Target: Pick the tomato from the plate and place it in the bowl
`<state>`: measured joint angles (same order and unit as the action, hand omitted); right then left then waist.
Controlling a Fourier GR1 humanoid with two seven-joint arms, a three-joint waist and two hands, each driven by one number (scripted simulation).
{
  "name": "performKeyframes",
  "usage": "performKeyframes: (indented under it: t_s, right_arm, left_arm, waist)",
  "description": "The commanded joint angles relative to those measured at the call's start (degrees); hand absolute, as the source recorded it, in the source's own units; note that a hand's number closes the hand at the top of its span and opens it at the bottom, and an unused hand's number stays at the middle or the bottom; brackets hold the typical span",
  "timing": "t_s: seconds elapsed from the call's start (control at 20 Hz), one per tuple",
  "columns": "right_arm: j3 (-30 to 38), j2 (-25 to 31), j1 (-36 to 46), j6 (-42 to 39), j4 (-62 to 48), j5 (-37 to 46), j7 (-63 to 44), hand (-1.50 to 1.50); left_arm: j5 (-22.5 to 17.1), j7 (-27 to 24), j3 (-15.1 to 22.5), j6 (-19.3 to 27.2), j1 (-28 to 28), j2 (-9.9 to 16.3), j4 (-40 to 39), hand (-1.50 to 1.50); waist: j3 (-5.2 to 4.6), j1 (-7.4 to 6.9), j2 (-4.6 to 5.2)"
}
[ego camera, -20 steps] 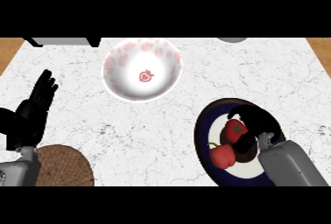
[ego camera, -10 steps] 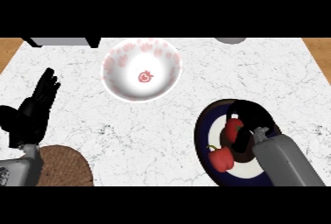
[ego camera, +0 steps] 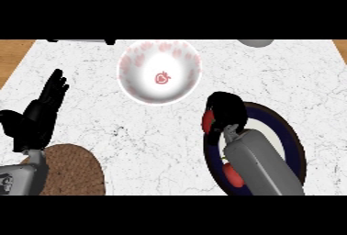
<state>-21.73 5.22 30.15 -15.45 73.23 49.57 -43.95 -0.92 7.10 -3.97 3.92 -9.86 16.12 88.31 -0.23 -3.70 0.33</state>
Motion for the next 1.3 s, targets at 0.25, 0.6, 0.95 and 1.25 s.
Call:
performKeyframes:
  t_s: [0.25,0.6,0.95,1.25]
  right_arm:
    - [-9.96,-5.14,21.83,8.24,-5.96,0.92,-20.74,1.5]
    - [-10.04,-5.19,38.72,15.41,-8.79,8.23,-30.75,1.5]
    - [-8.03,-5.19,48.53,18.53,-13.77,7.07,-36.72,1.5]
    - [-6.48,-5.18,50.1,25.86,-20.12,5.38,-36.17,1.5]
  left_arm:
    - [1.21,1.04,4.17,-1.37,-4.73,-1.64,-0.72,0.0]
    - [1.52,0.68,4.5,-1.47,-5.37,-2.14,-2.7,0.0]
    - [1.97,1.42,3.55,-0.67,-7.35,-1.86,-4.41,0.0]
    - [2.04,1.28,3.04,0.35,-6.45,-2.25,-3.32,0.0]
  waist:
    - [-0.02,-7.54,0.82]
    - [-0.18,-6.31,0.21]
    - [-0.17,-4.99,0.52]
    - [-0.03,-4.53,0.78]
